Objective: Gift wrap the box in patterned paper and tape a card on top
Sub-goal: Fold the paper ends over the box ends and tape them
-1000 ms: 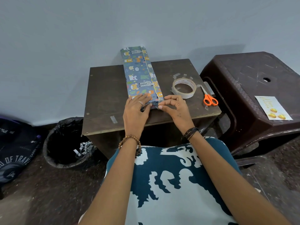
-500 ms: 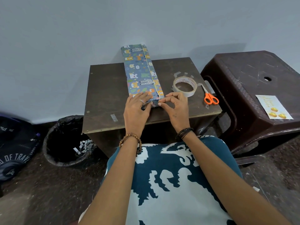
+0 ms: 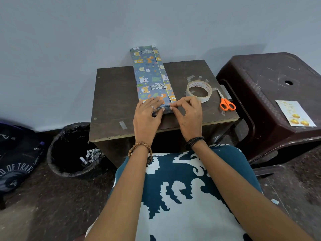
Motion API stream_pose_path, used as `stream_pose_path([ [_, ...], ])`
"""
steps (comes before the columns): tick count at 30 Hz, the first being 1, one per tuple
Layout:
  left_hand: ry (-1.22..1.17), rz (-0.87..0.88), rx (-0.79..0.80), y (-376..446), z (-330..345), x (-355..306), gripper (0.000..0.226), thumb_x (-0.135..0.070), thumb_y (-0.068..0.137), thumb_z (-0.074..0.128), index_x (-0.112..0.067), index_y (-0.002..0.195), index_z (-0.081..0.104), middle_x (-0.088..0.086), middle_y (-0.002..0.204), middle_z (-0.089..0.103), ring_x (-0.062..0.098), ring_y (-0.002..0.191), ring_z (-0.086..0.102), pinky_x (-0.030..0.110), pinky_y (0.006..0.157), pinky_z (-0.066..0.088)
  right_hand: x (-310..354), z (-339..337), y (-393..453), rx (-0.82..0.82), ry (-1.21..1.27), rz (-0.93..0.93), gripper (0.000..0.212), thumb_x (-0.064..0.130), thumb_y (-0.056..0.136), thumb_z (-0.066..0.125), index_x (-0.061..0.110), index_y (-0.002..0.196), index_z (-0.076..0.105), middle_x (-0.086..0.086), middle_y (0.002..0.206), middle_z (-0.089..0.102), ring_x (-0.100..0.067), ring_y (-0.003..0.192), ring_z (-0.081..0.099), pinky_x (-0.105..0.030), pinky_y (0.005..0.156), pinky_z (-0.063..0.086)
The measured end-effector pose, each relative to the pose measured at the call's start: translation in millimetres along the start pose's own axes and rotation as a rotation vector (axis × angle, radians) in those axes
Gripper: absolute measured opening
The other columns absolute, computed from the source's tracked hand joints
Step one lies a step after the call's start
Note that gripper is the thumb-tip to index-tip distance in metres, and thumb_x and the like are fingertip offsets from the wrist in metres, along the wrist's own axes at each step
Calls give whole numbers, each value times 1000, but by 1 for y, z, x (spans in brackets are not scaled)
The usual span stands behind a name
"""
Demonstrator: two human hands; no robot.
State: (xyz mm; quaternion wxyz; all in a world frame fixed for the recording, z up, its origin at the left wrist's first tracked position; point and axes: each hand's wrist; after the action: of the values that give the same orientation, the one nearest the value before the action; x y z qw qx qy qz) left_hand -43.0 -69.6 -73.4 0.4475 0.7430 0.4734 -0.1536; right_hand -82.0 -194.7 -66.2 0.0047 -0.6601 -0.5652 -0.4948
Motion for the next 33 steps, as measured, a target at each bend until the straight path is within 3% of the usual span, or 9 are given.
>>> stream_pose_path([
  [6, -5, -15, 2, 0, 0, -1, 29, -12, 79, 70, -16, 108, 69, 2, 117, 66, 14, 118, 55, 30, 112, 25, -2, 4, 0, -26, -19, -19, 17, 26, 85, 60, 12, 88, 69, -7, 95, 57, -17, 92, 52, -35, 79, 48],
  [10, -4, -3, 24, 0, -1, 1, 30, -17, 80, 69, -17, 110, 68, 0, 119, 65, 13, 119, 54, 30, 112, 24, -1, 5, 1, -28, 59, -22, 9, 13, 85, 66, 5, 89, 68, -11, 93, 58, -8, 87, 53, -5, 79, 41],
  [12, 3, 14, 32, -1, -1, 2, 31, -23, 80, 68, -17, 111, 68, 0, 120, 64, 13, 119, 53, 31, 112, 25, -1, 5, 2, -38, 69, -21, 9, 11, 84, 67, 5, 91, 69, -11, 90, 60, -3, 84, 51, 2, 76, 37],
  [16, 23, 43, 10, 0, -1, 3, 35, -32, 78, 68, -17, 109, 68, -1, 117, 65, 12, 114, 55, 37, 110, 31, -2, 4, 3, -38, 113, 11, 15, 11, 82, 69, 7, 97, 71, -10, 88, 59, 2, 81, 48, -5, 76, 42],
  [18, 35, 35, -3, 1, 1, 4, 31, -28, 78, 70, -17, 107, 68, -1, 115, 66, 15, 112, 58, 41, 107, 35, -3, 3, 6, -17, 179, 62, 27, 10, 81, 71, 10, 108, 68, -7, 88, 57, 3, 79, 49, -11, 77, 46],
  [21, 39, 9, -19, 1, 3, 1, 28, -22, 78, 73, -16, 104, 68, -1, 112, 67, 15, 110, 59, 42, 105, 37, -3, 2, 11, 28, 311, 141, 38, 9, 79, 72, 11, 116, 64, -5, 90, 56, 7, 80, 53, -8, 79, 47],
  [27, 47, 8, -22, 1, 4, 2, 28, -21, 77, 73, -15, 104, 67, 1, 112, 67, 17, 110, 59, 41, 106, 36, -2, 4, 17, 91, 529, 347, 40, 6, 82, 68, 16, 120, 60, -1, 83, 59, -9, 83, 57, -28, 83, 53],
  [33, 45, 6, -22, 0, 5, 1, 28, -21, 77, 72, -15, 104, 67, 0, 112, 67, 17, 110, 59, 41, 106, 35, -3, 10, 25, 41, 427, 345, 28, 4, 83, 66, 12, 110, 65, 8, 73, 56, 3, 69, 53, -10, 70, 45],
])
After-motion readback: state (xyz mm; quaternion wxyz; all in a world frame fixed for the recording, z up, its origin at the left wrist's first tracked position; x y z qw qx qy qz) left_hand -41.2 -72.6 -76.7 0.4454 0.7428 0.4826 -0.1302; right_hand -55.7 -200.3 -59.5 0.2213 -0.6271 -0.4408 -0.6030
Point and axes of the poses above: each hand's wrist, its own y-axis towards the middle knuckle, its own z-axis out of the palm, x = y × z
